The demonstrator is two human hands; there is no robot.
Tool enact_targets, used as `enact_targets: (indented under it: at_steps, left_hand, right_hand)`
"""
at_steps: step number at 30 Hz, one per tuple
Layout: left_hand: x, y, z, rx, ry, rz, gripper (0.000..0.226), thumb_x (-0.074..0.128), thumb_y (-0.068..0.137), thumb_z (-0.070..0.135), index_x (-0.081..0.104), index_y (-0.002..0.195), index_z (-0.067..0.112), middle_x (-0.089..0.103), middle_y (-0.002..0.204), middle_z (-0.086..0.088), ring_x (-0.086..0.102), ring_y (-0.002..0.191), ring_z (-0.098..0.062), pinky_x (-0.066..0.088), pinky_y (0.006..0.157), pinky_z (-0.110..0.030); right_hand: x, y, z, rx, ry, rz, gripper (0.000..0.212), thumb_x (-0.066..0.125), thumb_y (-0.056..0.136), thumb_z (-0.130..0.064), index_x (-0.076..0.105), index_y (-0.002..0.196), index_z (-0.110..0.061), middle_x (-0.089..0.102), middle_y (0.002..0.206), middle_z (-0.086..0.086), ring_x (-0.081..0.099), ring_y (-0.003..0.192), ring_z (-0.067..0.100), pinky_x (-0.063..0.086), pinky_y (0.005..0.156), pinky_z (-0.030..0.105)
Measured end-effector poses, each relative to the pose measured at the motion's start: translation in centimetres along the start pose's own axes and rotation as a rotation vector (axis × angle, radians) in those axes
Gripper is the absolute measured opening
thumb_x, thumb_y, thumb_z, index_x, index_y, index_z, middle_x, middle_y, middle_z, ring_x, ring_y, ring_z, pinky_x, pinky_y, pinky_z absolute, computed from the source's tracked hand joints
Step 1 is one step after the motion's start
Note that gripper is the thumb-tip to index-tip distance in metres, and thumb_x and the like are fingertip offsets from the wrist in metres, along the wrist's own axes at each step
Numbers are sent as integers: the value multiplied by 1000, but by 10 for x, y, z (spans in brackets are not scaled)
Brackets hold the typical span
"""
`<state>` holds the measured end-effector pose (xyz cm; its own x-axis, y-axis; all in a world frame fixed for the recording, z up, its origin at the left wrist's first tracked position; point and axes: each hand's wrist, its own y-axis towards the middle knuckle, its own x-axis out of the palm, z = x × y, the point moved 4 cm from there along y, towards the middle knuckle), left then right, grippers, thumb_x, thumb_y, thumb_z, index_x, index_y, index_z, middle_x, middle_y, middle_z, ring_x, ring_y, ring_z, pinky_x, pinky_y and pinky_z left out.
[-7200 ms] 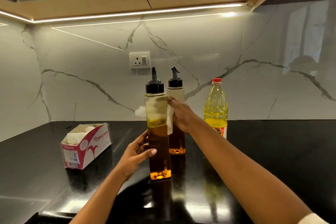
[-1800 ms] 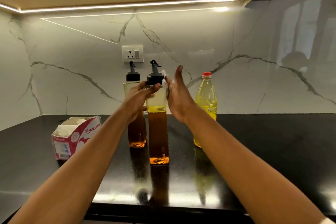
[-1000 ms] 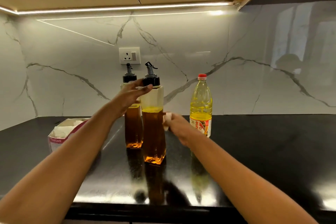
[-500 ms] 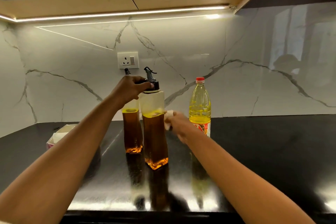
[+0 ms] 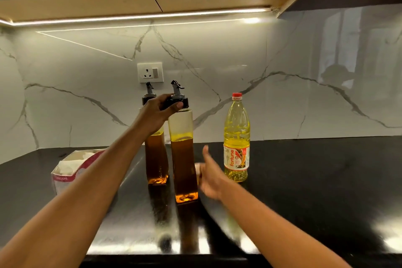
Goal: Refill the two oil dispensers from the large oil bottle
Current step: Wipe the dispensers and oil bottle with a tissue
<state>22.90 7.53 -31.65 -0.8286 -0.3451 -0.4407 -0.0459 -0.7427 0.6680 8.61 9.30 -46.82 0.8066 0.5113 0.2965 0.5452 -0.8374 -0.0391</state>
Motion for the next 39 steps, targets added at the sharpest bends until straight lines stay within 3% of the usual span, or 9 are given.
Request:
enact_targets:
  at_steps: [4,7,11,16,22,27,32,36,39]
  left_hand:
    - [0,1,-3,4,-26,6,40,61,91,33,58,128,16,66,108,-2,61,86,-3,52,68,-18]
    - [-1,0,-6,18,-30,1,42,60,90,36,59,128,17,66,105,0,60,86,-1,50,69,-18]
    - [0,1,-6,10,-50,10,42,60,92,34,58,129,16,66,109,-6,62,92,-14,54,75,-30]
    - [3,-2,-2,6,-88,10,41,60,92,30,57,129,15,65,111,-8,61,92,-15,53,78,-33]
    - [0,-4,-6,-6,-94,18,42,60,92,32,56,131,18,64,115,-5,62,97,-11,55,77,-26]
    - [1,-3,-2,-13,-101,3,42,62,90,33,58,129,17,66,115,-10,64,104,-25,56,86,-45]
    - [1,-4,-1,-18,-106,13,39,63,91,31,58,128,18,67,113,-7,64,104,-28,55,88,-50]
    - [2,-3,-1,-8,-111,13,39,62,91,30,58,128,17,67,111,-5,65,96,-12,58,80,-35]
    - [0,-4,-2,-6,-136,10,38,61,92,26,57,128,16,64,101,7,63,81,8,54,64,-14]
  right_hand:
    - [27,3,-95,-315,-33,-17,89,8,86,-72,35,142,-8,62,121,13,61,109,20,53,85,31]
    - [41,0,-117,-474,-267,62,81,0,86,-69,13,150,-22,16,156,9,16,143,26,11,116,48]
    - [9,-2,-25,-172,-366,58,83,0,81,-76,7,150,-30,8,158,5,6,145,26,1,116,52]
    - [3,-4,8,42,-94,-63,92,7,81,-74,45,135,-10,64,116,12,51,120,27,24,114,47]
    - [35,0,-109,-408,-81,-61,87,5,85,-72,27,147,-14,53,132,10,60,104,11,54,79,23]
    - [-6,2,-6,-119,-241,-28,86,6,83,-75,28,147,-22,35,149,11,34,135,23,17,117,47]
    - [-2,4,12,-20,-114,-44,79,11,80,-74,61,106,-19,72,81,-3,65,86,13,47,87,32]
    - [24,10,-82,-282,-73,-55,88,8,84,-74,43,137,-12,66,114,8,65,102,17,54,85,34]
    - [37,9,-117,-420,-172,1,86,5,85,-73,18,150,-18,33,150,14,37,134,26,34,110,45]
